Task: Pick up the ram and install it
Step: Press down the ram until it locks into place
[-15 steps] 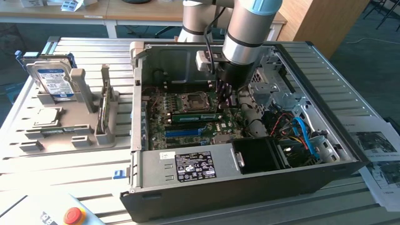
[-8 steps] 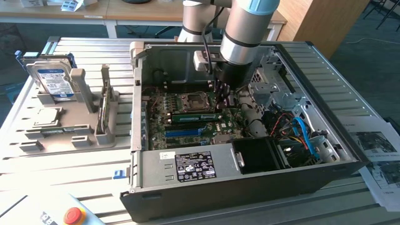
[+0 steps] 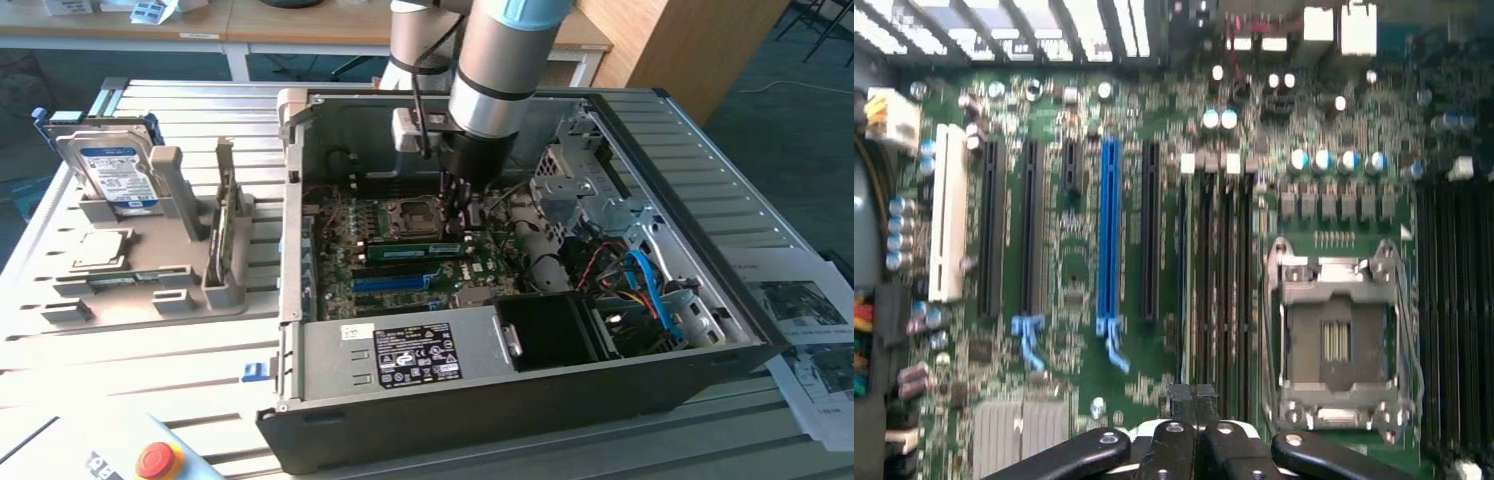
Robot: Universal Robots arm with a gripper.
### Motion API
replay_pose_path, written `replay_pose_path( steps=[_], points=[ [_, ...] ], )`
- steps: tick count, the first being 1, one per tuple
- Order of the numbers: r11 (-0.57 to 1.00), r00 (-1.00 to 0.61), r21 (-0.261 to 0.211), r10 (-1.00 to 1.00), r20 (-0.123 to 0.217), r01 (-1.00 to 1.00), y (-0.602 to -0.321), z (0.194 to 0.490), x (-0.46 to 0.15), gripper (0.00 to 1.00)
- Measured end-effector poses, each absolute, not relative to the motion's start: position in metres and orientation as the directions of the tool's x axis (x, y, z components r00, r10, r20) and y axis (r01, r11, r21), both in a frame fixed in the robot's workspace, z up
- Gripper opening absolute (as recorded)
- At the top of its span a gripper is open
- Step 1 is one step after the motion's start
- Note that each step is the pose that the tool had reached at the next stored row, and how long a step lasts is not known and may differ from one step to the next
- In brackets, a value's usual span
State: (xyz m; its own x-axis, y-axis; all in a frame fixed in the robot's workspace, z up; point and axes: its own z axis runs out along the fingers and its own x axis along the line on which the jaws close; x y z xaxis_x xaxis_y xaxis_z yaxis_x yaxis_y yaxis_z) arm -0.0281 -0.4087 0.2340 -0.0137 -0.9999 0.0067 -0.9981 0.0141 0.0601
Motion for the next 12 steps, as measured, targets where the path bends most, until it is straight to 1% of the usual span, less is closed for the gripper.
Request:
replay_pose_path(
  steps=[12],
  points=[
    [0.014, -0.014, 0.06, -1.0, 0.007, -0.998, -0.408, 0.234, -0.067, 0.1]
  ],
)
